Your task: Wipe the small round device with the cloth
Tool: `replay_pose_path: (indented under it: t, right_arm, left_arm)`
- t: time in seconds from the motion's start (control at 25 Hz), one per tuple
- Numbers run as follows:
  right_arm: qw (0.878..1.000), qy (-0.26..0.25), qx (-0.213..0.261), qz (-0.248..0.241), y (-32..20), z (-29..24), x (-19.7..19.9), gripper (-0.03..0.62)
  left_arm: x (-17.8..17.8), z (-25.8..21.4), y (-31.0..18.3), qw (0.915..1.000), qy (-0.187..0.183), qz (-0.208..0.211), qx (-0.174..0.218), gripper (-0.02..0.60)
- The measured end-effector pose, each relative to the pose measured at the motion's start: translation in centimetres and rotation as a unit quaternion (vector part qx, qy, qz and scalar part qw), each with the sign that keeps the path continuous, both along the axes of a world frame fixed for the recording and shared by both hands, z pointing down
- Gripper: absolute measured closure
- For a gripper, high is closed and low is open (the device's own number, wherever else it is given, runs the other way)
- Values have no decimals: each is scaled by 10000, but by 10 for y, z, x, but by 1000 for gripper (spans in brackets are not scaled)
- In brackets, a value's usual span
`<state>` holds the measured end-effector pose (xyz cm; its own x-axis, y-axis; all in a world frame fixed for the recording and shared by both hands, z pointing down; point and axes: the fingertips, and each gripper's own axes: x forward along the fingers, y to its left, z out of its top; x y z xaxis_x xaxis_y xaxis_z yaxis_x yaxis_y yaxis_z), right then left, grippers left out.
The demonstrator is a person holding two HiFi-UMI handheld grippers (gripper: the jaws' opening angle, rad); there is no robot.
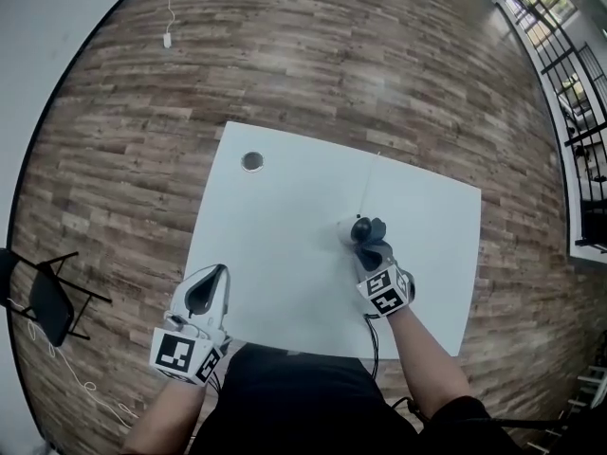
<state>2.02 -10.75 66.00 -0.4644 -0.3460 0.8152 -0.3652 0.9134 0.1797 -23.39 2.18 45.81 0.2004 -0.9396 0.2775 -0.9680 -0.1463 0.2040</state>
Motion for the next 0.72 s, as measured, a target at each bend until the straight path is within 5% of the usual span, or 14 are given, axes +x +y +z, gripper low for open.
replay_pose_path:
  t: [0.2, 0.36, 0.52, 0.72]
  right_arm:
    - [9946, -883, 276, -466, 22, -40, -50, 557]
    - [9817, -1447, 1210, 258, -18, -105, -30, 557]
    - [9746, -951, 1974, 460, -68, -122, -15, 557]
    - [9886, -338, 1466, 28, -63, -69, -50, 557]
  left_arm:
    - [7, -4, 1, 9999, -32, 80, 90, 578]
    - [1, -9, 9, 9998, -65, -24, 180, 578]
    - [-25, -1, 29, 9990, -10, -439, 59, 578]
    - [-36, -5, 49, 9969, 2, -778, 137, 578]
